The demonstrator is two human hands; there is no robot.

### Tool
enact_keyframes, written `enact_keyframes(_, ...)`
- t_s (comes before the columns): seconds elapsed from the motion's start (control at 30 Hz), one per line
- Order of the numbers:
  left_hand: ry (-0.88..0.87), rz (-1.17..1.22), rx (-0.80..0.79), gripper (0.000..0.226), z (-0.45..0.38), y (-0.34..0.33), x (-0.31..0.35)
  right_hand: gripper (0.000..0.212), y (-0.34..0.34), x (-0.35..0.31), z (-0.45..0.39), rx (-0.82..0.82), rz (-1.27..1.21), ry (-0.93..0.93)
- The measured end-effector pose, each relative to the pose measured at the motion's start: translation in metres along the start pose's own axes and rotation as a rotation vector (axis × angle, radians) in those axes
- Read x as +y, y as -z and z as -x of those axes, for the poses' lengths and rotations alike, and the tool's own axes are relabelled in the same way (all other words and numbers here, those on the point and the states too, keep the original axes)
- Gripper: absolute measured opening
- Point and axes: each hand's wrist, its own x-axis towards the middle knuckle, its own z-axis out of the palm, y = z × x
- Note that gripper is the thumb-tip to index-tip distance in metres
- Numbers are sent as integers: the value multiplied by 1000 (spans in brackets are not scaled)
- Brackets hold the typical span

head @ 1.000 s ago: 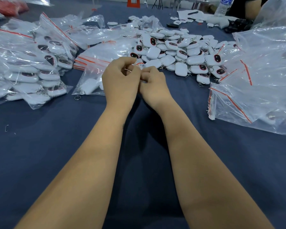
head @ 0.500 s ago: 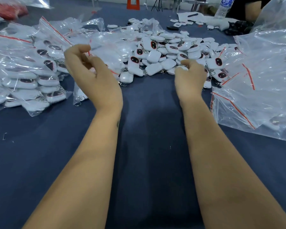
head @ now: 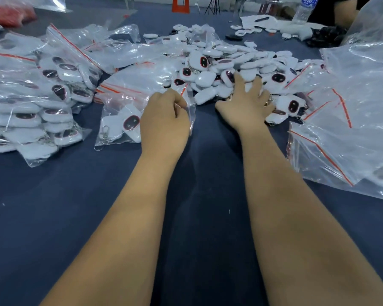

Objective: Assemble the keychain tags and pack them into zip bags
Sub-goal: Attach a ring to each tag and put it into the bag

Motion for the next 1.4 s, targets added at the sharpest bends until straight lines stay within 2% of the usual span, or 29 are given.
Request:
enact_keyframes(0.17, -48, -66, -133, 31, 2, -3, 0, 61, -5, 1, 23, 122, -42, 120)
enact_keyframes(0.4, -5, -302, -75, 28, 4, 3, -2, 28, 0, 4, 49, 256, -58, 110)
enact_keyframes(0.53, -13, -166, -35, 28, 6, 9, 0, 23, 3, 4, 62, 359, -211, 108)
enact_keyframes(0.6, -21, -75, -47, 30, 8, 8, 4, 18, 4, -1, 70, 363, -464, 187)
enact_keyframes(0.67, 16, 64, -91, 30, 10, 7, 8, 5, 5, -13, 80, 305, -809, 183)
enact_keyframes(0.73, 55, 197, -144, 26, 11, 8, 10, 13, 4, -22, 86, 220, -991, 145)
enact_keyframes(0.83, 40, 262, -245, 12, 11, 10, 11, 13, 0, -30, 92, 62, -1024, 183)
enact_keyframes(0.97, 92, 380, -366, 17, 10, 11, 7, 9, 0, -25, 89, -26, -1092, 199)
enact_keyframes(1.03, 111, 407, -366, 26, 9, 10, 4, 8, -1, -22, 86, -54, -1071, 176)
enact_keyframes(1.17, 149, 390, -311, 36, 7, 10, -3, 21, -5, -22, 84, -174, -1020, 161)
enact_keyframes(1.4, 229, 514, -267, 16, 5, 7, -5, 9, -6, -19, 84, -149, -1047, 178)
